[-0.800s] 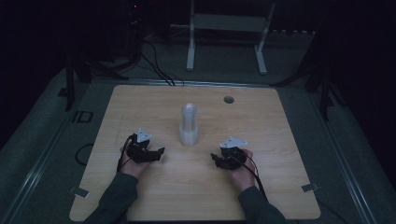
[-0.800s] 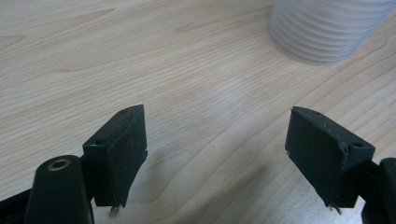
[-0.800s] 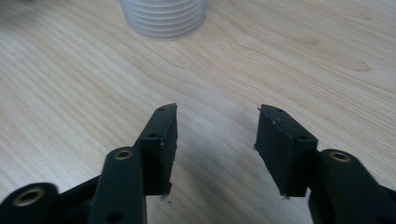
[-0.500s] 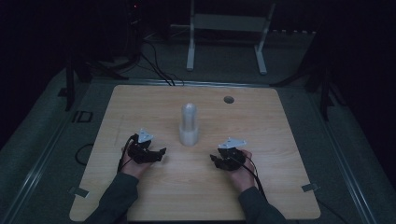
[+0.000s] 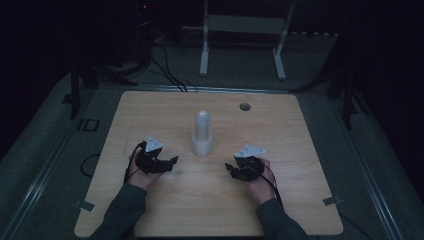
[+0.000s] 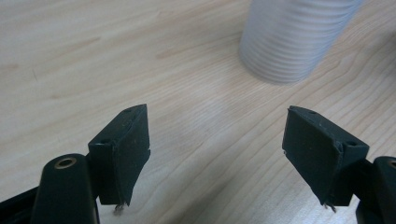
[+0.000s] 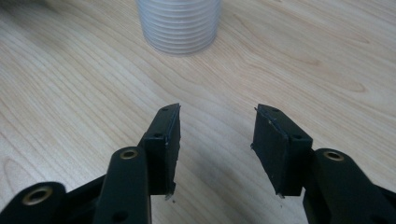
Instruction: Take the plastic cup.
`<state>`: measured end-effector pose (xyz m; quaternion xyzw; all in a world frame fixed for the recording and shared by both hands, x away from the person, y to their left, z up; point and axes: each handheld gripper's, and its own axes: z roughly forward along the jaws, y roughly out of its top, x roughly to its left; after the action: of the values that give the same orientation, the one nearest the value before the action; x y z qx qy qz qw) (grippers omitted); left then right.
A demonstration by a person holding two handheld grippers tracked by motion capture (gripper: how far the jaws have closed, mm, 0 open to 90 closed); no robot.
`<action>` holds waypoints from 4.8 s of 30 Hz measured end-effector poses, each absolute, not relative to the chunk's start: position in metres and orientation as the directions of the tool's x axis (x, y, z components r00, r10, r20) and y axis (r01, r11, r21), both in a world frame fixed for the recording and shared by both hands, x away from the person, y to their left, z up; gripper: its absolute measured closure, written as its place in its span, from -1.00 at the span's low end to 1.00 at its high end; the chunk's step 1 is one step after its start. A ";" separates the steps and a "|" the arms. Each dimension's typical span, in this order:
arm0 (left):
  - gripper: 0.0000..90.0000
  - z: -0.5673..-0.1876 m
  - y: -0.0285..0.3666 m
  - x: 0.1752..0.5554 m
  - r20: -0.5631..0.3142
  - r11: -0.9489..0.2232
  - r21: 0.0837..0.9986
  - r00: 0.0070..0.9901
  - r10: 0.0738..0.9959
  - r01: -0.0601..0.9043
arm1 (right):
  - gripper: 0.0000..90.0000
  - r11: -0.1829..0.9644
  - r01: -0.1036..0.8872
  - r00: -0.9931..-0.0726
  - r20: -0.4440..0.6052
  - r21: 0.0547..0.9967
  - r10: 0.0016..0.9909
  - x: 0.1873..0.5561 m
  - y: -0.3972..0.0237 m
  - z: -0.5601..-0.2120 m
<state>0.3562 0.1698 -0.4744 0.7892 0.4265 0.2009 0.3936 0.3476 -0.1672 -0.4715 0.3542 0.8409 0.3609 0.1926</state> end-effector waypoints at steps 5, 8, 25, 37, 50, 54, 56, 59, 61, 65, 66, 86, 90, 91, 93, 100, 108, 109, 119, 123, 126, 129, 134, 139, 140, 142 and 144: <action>-0.47 -0.459 0.172 0.356 -0.016 -0.325 0.808 0.569 0.823 0.492 | 0.12 0.498 0.450 -0.668 -0.091 0.741 0.739 0.350 -0.160 -0.468; -0.47 -0.451 0.172 0.359 -0.011 -0.329 0.811 0.575 0.818 0.483 | 0.12 0.507 0.440 -0.677 -0.097 0.741 0.729 0.352 -0.154 -0.468; -0.46 -0.425 0.152 0.372 0.011 -0.370 0.819 0.632 0.775 0.439 | 0.01 0.544 0.378 -0.720 -0.131 0.750 0.681 0.360 -0.136 -0.457; -0.46 -0.401 0.141 0.381 0.045 -0.399 0.824 0.656 0.754 0.402 | -0.02 0.542 0.360 -0.735 -0.127 0.759 0.666 0.368 -0.134 -0.448; -0.46 -0.379 0.121 0.391 0.063 -0.421 0.839 0.705 0.706 0.346 | -0.05 0.486 0.371 -0.735 -0.070 0.791 0.675 0.378 -0.128 -0.440; -0.46 -0.376 0.117 0.394 0.048 -0.404 0.850 0.713 0.700 0.339 | -0.05 0.476 0.373 -0.735 -0.059 0.797 0.675 0.380 -0.125 -0.439; -0.46 -0.373 0.115 0.396 0.043 -0.397 0.853 0.714 0.699 0.338 | -0.07 0.476 0.372 -0.737 -0.059 0.797 0.674 0.381 -0.123 -0.438; -0.46 -0.370 0.113 0.399 0.036 -0.391 0.857 0.718 0.695 0.336 | -0.08 0.475 0.370 -0.739 -0.057 0.798 0.671 0.382 -0.120 -0.438; -0.46 -0.369 0.110 0.399 0.036 -0.385 0.862 0.719 0.694 0.328 | -0.09 0.474 0.369 -0.740 -0.056 0.800 0.671 0.383 -0.119 -0.437; -0.48 -0.367 0.106 0.402 0.031 -0.381 0.865 0.724 0.689 0.325 | -0.10 0.465 0.369 -0.740 -0.048 0.804 0.671 0.384 -0.117 -0.436; -0.48 -0.367 0.106 0.403 0.033 -0.385 0.865 0.728 0.685 0.323 | -0.10 0.464 0.369 -0.740 -0.047 0.805 0.671 0.384 -0.116 -0.436; -0.44 -0.367 0.084 0.417 0.014 -0.375 0.866 0.735 0.678 0.331 | -0.11 0.471 0.368 -0.732 -0.063 0.802 0.679 0.388 -0.112 -0.439; -0.30 -0.365 0.083 0.418 0.013 -0.380 0.863 0.737 0.676 0.333 | -0.11 0.471 0.370 -0.731 -0.062 0.801 0.680 0.389 -0.111 -0.441; -0.27 -0.365 0.082 0.418 0.009 -0.378 0.863 0.738 0.675 0.335 | -0.12 0.471 0.372 -0.730 -0.061 0.800 0.681 0.389 -0.111 -0.441; -0.23 -0.364 0.083 0.418 0.006 -0.378 0.863 0.740 0.672 0.336 | -0.12 0.471 0.373 -0.730 -0.061 0.800 0.681 0.389 -0.111 -0.441; -0.15 -0.362 0.085 0.418 -0.006 -0.370 0.864 0.742 0.671 0.342 | -0.12 0.468 0.376 -0.726 -0.059 0.800 0.685 0.390 -0.112 -0.442; -0.14 -0.360 0.086 0.419 -0.007 -0.370 0.865 0.744 0.668 0.340 | -0.12 0.470 0.373 -0.730 -0.060 0.799 0.681 0.391 -0.111 -0.442; -0.14 -0.360 0.086 0.419 -0.008 -0.369 0.865 0.744 0.668 0.339 | -0.13 0.469 0.373 -0.730 -0.059 0.801 0.681 0.391 -0.111 -0.442; -0.12 -0.350 0.089 0.418 -0.002 -0.362 0.874 0.746 0.666 0.325 | -0.22 0.457 0.366 -0.732 -0.052 0.811 0.679 0.392 -0.109 -0.438; -0.10 -0.346 0.090 0.417 0.001 -0.357 0.878 0.744 0.668 0.319 | -0.23 0.454 0.362 -0.735 -0.050 0.814 0.676 0.392 -0.107 -0.436; -0.10 -0.341 0.089 0.415 0.013 -0.360 0.881 0.744 0.668 0.308 | -0.23 0.456 0.354 -0.737 -0.057 0.816 0.674 0.392 -0.106 -0.436; -0.10 -0.337 0.090 0.414 0.018 -0.360 0.882 0.743 0.669 0.303 | -0.23 0.455 0.349 -0.739 -0.058 0.820 0.672 0.392 -0.104 -0.435; -0.09 -0.332 0.092 0.413 0.024 -0.363 0.883 0.744 0.668 0.297 | -0.22 0.456 0.347 -0.739 -0.060 0.819 0.671 0.391 -0.104 -0.434; -0.09 -0.325 0.093 0.411 0.029 -0.355 0.891 0.743 0.668 0.284 | -0.22 0.452 0.343 -0.738 -0.061 0.824 0.672 0.390 -0.106 -0.432; -0.09 -0.324 0.094 0.411 0.031 -0.355 0.892 0.744 0.668 0.282 | -0.22 0.451 0.343 -0.739 -0.061 0.824 0.671 0.389 -0.106 -0.432; -0.09 -0.321 0.095 0.410 0.029 -0.349 0.895 0.745 0.667 0.278 | -0.23 0.453 0.340 -0.739 -0.064 0.824 0.670 0.389 -0.107 -0.431; -0.09 -0.320 0.095 0.410 0.030 -0.349 0.896 0.744 0.667 0.276 | -0.23 0.454 0.336 -0.740 -0.067 0.825 0.669 0.389 -0.107 -0.431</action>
<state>0.4099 0.0949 -0.3200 0.7964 0.2960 0.2004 0.4878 0.3885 -0.1071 -0.4313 0.3029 0.8300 0.4256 0.1957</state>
